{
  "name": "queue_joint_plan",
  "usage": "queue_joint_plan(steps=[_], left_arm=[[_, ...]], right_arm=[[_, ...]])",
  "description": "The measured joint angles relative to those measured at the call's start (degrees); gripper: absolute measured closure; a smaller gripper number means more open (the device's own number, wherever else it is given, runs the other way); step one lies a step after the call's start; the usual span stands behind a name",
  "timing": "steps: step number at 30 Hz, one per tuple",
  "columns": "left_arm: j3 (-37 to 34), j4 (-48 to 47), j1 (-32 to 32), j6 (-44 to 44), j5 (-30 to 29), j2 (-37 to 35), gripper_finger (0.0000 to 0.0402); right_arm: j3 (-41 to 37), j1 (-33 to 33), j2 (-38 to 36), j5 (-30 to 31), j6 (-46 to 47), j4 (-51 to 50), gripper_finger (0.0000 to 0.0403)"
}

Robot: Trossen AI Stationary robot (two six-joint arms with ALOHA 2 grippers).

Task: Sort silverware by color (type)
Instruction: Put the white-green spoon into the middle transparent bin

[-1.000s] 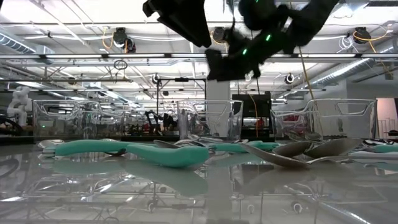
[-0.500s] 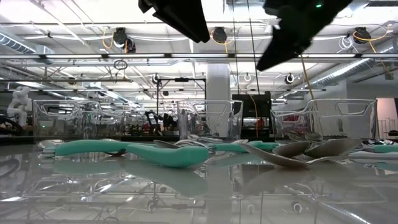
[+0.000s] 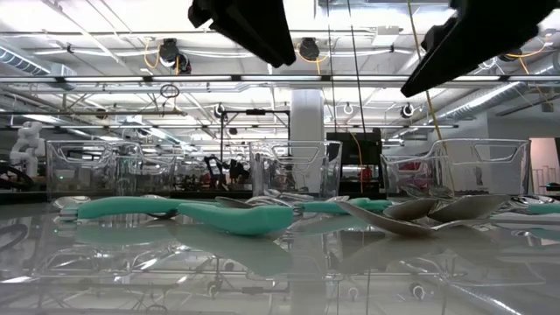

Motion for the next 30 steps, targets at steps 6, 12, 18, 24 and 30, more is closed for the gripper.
queue_joint_plan(steps=[6,12,18,24,30], left_arm=[[-0.02,0.34,0.70,-8.60,3.64,3.68,0.0286],[-0.02,1.34,4.83,-6.27,8.56,5.36,0.0286],[-0.02,3.14,5.56,-4.07,10.66,5.39,0.0286],[-0.02,3.14,8.22,-2.47,13.79,5.39,0.0286],[0.04,3.05,10.37,2.63,14.14,6.55,0.0286]], right_arm=[[0.01,4.52,7.02,-0.15,-0.81,8.32,0.0229],[0.02,6.40,10.36,-1.70,-2.38,8.48,0.0229],[0.04,7.21,9.55,-1.71,-4.01,8.30,0.0229],[0.04,8.27,9.12,-1.76,-5.76,7.66,0.0229],[0.04,9.02,8.88,-1.70,-5.70,5.36,0.0229]])
